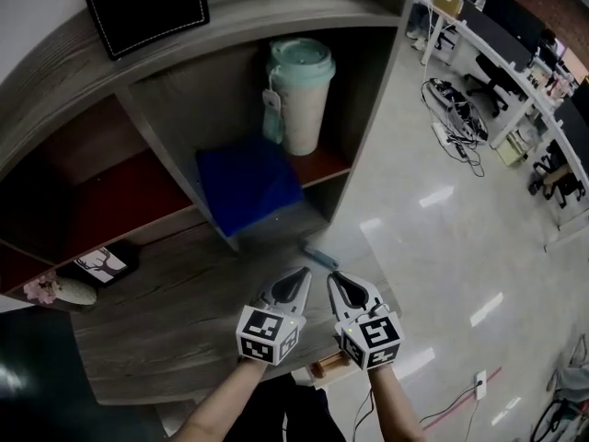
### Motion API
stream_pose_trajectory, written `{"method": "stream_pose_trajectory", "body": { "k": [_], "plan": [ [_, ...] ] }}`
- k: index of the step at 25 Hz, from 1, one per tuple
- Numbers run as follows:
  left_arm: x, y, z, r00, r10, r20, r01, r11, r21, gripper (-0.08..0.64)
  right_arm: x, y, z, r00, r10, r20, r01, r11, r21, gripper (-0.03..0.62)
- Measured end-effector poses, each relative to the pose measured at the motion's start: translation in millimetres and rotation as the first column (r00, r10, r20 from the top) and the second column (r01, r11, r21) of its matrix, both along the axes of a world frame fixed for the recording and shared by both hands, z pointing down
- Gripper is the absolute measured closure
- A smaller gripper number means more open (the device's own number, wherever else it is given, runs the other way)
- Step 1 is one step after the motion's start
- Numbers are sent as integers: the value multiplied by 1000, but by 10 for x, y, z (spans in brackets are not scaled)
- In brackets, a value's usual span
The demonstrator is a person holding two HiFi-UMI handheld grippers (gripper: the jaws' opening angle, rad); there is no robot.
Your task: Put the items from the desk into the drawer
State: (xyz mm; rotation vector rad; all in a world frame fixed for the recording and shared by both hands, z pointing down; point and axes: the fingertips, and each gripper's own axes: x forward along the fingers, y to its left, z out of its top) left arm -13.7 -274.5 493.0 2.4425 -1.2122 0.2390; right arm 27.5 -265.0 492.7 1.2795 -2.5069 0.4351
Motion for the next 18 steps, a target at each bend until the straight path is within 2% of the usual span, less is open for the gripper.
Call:
{"method": "stream_pose_trajectory", "body": {
  "k": [3, 4, 5, 18],
  "plan": [
    [-2, -91, 125, 1000, -13, 0, 13, 1000, -13, 549, 5, -115, 147, 998, -35, -61, 34, 999, -14, 556],
    [-2, -122, 156, 1000, -16, -2, 16, 1000, -17, 549, 1, -149, 200, 995, -51, -82, 49, 999, -23, 502],
    [-2, -152, 182, 1000, -18, -4, 18, 1000, -19, 549, -5, -180, 250, 993, -66, -101, 63, 997, -33, 483],
    [-63, -396, 468, 999, -47, -18, 45, 997, -58, 549, 19, -439, 807, 969, -128, -213, 99, 985, -141, 420]
  ]
}}
